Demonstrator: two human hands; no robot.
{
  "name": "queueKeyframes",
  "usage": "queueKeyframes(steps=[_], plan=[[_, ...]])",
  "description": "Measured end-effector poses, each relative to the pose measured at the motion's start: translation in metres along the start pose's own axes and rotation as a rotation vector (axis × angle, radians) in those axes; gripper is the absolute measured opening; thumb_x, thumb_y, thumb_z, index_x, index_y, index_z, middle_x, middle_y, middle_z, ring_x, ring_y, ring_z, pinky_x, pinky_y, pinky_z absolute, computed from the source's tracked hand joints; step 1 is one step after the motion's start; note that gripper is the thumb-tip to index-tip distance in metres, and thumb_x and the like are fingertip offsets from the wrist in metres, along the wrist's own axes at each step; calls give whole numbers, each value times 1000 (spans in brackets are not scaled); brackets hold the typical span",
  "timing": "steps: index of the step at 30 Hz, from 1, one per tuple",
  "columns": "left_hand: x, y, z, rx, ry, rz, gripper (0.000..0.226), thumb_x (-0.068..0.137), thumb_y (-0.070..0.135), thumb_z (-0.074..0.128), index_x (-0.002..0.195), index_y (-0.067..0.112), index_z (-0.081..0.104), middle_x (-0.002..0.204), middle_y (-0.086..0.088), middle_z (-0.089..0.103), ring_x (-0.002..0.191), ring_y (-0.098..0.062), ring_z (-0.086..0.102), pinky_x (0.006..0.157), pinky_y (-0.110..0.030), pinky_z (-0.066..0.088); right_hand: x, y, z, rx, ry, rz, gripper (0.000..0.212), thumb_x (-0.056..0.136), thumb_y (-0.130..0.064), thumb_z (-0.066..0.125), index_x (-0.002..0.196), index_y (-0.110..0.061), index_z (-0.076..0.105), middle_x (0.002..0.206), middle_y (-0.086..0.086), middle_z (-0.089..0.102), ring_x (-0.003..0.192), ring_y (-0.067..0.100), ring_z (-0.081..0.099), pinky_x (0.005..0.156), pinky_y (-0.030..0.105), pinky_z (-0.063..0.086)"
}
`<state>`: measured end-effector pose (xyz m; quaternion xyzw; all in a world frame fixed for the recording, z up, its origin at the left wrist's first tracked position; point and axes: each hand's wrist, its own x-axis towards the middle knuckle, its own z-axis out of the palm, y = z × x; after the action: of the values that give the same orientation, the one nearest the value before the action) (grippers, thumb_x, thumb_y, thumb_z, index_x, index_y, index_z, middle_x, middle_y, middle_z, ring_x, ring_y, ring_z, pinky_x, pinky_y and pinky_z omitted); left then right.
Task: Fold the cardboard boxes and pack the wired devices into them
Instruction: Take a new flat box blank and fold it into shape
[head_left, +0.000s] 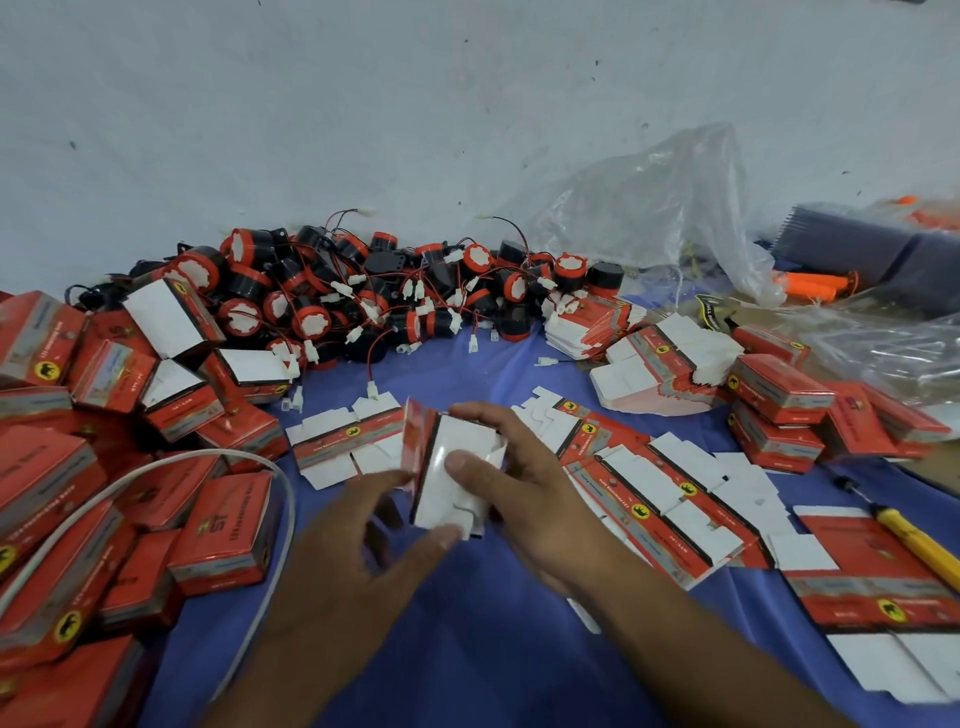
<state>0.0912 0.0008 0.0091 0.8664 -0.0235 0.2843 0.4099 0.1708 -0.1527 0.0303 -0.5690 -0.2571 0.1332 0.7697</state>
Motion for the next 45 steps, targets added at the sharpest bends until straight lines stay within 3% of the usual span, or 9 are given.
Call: queueKeyframes(steps=[3, 5, 10, 15, 18, 22, 25, 38, 45], plan=[[2, -6, -2, 52, 8, 291, 89, 74, 59, 70, 149, 42, 26, 153, 19, 27, 143, -7, 29, 110, -11, 26, -4, -3, -3, -81, -135, 132, 30, 90, -22, 70, 119, -30, 65, 113, 5, 68, 106, 22, 65, 84, 35, 56], [1, -7, -2, 148, -92, 419, 93, 78, 59, 69, 154, 29, 25, 162, 0, 16, 150, -20, 17, 118, -19, 21, -8, -2, -1, -137, -201, 180, 35, 91, -27, 72, 125, -30, 61, 121, 10, 66, 115, 29, 64, 95, 43, 56], [1, -3, -4, 151, 28, 446, 69, 76, 48, 72, 134, 17, 50, 136, -5, 46, 132, -17, 43, 110, -29, 37, -12, -8, 3, -256, -196, 172, 42, 90, -36, 72, 130, -32, 58, 122, -2, 69, 113, 17, 67, 95, 40, 57], [0, -1, -11, 174, -96, 362, 84, 71, 71, 68, 138, 27, 43, 140, 0, 40, 135, -13, 37, 108, -29, 35, -13, -14, 7, -323, -233, 111, 33, 98, -33, 65, 130, -37, 59, 123, -6, 68, 115, 15, 65, 97, 32, 55], [2, 0, -12, 199, -51, 394, 66, 80, 55, 65, 135, 24, 46, 137, 3, 44, 131, -15, 41, 104, -40, 41, -14, -15, 7, -319, -256, 113, 32, 99, -34, 62, 128, -46, 54, 125, -12, 67, 118, 7, 63, 95, 25, 53], [3, 3, -11, 173, 3, 362, 60, 77, 46, 67, 130, 25, 50, 133, 4, 44, 127, -15, 43, 104, -37, 39, -15, -16, 10, -268, -308, 139, 44, 103, -31, 54, 137, -52, 38, 126, -29, 63, 121, -7, 57, 94, 16, 50], [3, 4, -10, 179, 21, 363, 59, 74, 43, 69, 128, 22, 54, 131, 4, 45, 125, -15, 44, 101, -39, 41, -16, -17, 13, -240, -302, 125, 46, 102, -25, 57, 126, -62, 47, 121, -22, 66, 115, -3, 61, 91, 21, 54], [3, -5, -7, 255, 36, 400, 66, 77, 45, 69, 131, 10, 53, 130, -7, 50, 124, -20, 47, 99, -46, 44, -15, 1, 20, -234, -199, 102, 54, 102, -7, 53, 133, -51, 46, 125, -28, 64, 124, -1, 56, 100, 17, 46], [2, -3, -6, 244, 56, 446, 65, 78, 44, 69, 131, 10, 53, 131, -6, 50, 124, -21, 48, 98, -48, 45, -17, 11, 19, -292, -156, 77, 50, 102, -13, 50, 135, -49, 41, 123, -39, 59, 121, -13, 52, 96, 8, 42]])
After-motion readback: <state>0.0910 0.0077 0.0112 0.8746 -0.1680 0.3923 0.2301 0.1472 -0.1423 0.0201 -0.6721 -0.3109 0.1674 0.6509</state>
